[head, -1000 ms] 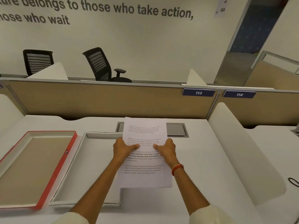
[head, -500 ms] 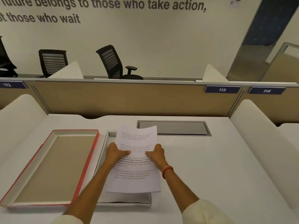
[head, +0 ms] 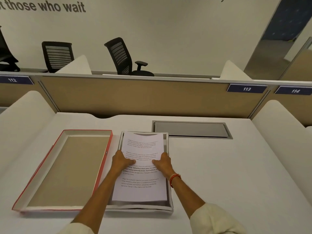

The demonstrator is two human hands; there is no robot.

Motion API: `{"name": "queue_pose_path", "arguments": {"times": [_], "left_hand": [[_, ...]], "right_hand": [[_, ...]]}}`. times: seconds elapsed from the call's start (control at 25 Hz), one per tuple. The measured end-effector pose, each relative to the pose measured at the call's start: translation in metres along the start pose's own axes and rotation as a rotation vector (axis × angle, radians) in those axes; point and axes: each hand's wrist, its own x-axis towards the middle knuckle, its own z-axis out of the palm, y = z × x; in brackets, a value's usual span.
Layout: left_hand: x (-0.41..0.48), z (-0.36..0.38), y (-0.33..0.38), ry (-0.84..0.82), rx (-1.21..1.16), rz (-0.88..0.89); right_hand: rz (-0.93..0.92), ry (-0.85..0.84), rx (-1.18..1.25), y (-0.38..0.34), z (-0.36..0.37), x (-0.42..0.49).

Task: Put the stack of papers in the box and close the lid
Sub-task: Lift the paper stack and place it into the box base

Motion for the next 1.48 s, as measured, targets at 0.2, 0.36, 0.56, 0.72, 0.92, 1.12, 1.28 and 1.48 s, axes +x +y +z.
{"name": "queue_pose_path", "arguments": {"times": [0.2, 0.36, 0.56, 0.72, 0.92, 1.12, 1.28, 1.48], "left_hand": [[0.009, -0.002, -0.006, -0.011, 0.017, -0.013], [0.016, 0.000, -0.009, -0.033, 0.027, -0.023], [0.022, 0.005, -0.014, -0.049, 0.039, -0.028], [0.025, 0.006, -0.019, -0.052, 0.038, -0.034], [0.026, 0.012, -0.024, -0.054, 0.025, -0.062], [0.030, 0.014, -0.024, -0.058, 0.019, -0.064], [0.032, 0.015, -0.032, -0.074, 0.012, -0.059], [0.030, 0.018, -0.036, 0.000, 0.005, -0.026]], "right_hand": [[0.007, -0.004, -0.019, 0.002, 0.009, 0.006], [0.033, -0.013, -0.037, 0.004, 0.012, 0.012], [0.047, -0.011, -0.060, 0.006, 0.013, 0.017], [0.066, -0.018, -0.076, 0.009, 0.017, 0.021], [0.080, -0.013, -0.095, 0.013, 0.018, 0.022], [0.087, -0.014, -0.084, 0.014, 0.017, 0.025], [0.105, -0.017, -0.094, 0.018, 0.018, 0.024], [0.104, 0.021, -0.083, 0.020, 0.022, 0.022]]}}
